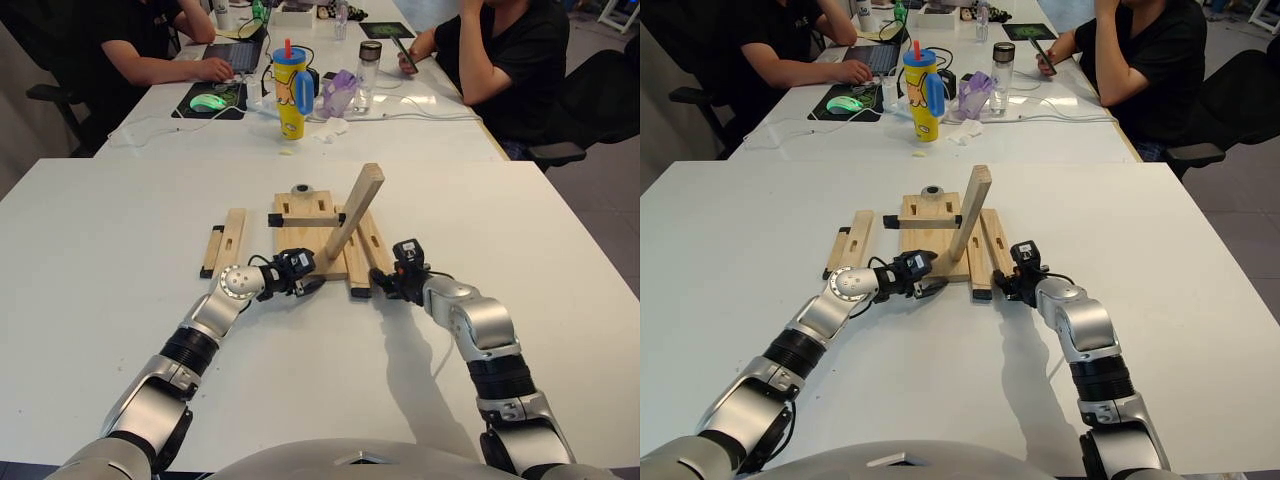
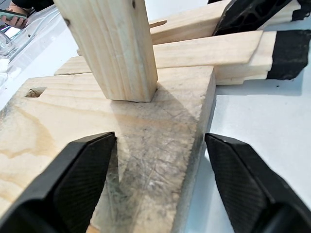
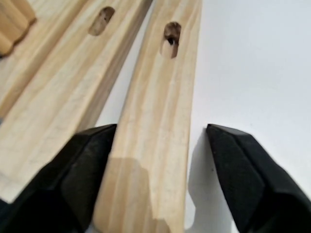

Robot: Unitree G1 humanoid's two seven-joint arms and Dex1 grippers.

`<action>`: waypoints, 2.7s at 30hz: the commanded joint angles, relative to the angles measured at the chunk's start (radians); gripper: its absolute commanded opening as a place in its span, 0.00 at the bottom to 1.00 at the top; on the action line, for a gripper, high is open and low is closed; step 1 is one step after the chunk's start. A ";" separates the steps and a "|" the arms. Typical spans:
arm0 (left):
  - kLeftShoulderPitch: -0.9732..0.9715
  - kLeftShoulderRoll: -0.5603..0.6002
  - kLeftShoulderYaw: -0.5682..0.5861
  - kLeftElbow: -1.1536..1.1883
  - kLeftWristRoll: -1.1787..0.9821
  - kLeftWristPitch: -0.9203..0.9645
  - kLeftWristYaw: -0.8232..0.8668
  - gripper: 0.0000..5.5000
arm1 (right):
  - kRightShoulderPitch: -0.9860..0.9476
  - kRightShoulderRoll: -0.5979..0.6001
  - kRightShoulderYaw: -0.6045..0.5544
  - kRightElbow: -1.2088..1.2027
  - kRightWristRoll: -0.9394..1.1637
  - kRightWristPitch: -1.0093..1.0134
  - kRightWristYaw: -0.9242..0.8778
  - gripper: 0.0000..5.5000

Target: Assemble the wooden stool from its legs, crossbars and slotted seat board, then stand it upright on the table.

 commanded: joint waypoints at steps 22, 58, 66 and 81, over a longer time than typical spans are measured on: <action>0.292 0.202 0.295 -0.731 -0.571 0.449 -0.212 0.62 | -0.128 0.135 -0.426 -0.162 0.461 -0.423 0.161 0.38; -0.015 0.304 0.681 -0.669 -1.685 1.017 0.063 0.61 | 0.078 -0.322 -0.228 -0.385 1.010 0.075 0.738 0.38; -0.004 0.352 0.655 -0.665 -1.623 1.048 -0.006 0.39 | 0.087 -0.332 -0.218 -0.395 1.001 0.077 0.748 0.38; 0.167 0.505 0.720 -0.562 -1.348 0.981 -0.183 0.37 | 0.109 -0.325 -0.113 -0.289 0.730 -0.041 0.689 0.67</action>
